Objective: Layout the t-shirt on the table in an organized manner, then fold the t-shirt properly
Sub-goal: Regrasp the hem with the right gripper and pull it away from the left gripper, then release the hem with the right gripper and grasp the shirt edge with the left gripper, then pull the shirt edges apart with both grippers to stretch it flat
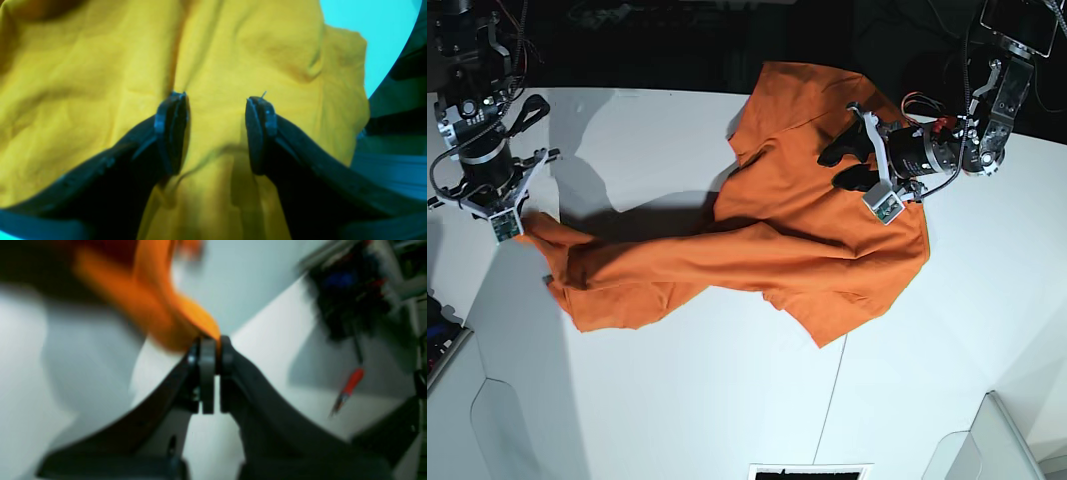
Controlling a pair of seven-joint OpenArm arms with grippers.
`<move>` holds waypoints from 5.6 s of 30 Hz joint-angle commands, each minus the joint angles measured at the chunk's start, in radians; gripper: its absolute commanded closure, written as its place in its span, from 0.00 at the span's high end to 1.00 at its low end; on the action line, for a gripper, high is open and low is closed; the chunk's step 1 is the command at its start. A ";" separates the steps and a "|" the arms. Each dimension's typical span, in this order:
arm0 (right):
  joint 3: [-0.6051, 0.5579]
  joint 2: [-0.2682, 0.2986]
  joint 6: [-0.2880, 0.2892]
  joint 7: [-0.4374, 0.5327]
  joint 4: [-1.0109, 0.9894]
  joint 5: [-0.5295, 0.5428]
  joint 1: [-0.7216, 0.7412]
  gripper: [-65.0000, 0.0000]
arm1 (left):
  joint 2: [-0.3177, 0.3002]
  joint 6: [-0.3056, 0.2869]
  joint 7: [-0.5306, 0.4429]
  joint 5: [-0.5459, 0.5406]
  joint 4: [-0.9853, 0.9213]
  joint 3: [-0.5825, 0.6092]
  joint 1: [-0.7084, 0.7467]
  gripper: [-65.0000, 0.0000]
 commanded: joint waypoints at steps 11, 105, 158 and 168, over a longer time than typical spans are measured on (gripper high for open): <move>-0.009 -0.074 0.162 0.072 -0.283 0.219 0.566 0.00 | -0.016 0.011 0.030 0.027 0.004 -0.006 -0.005 0.49; 0.466 0.006 0.241 -0.224 -0.403 0.515 0.214 0.62 | 0.010 0.061 0.031 -0.047 -0.158 -0.169 -0.227 0.49; 0.148 -0.134 0.223 0.009 -0.644 0.339 0.443 0.00 | 0.054 0.290 0.024 0.175 -0.443 0.124 -0.694 0.05; 0.143 -0.141 0.224 0.119 -0.824 0.323 0.645 0.00 | 0.024 0.043 0.233 -0.195 -0.094 0.124 -0.431 0.05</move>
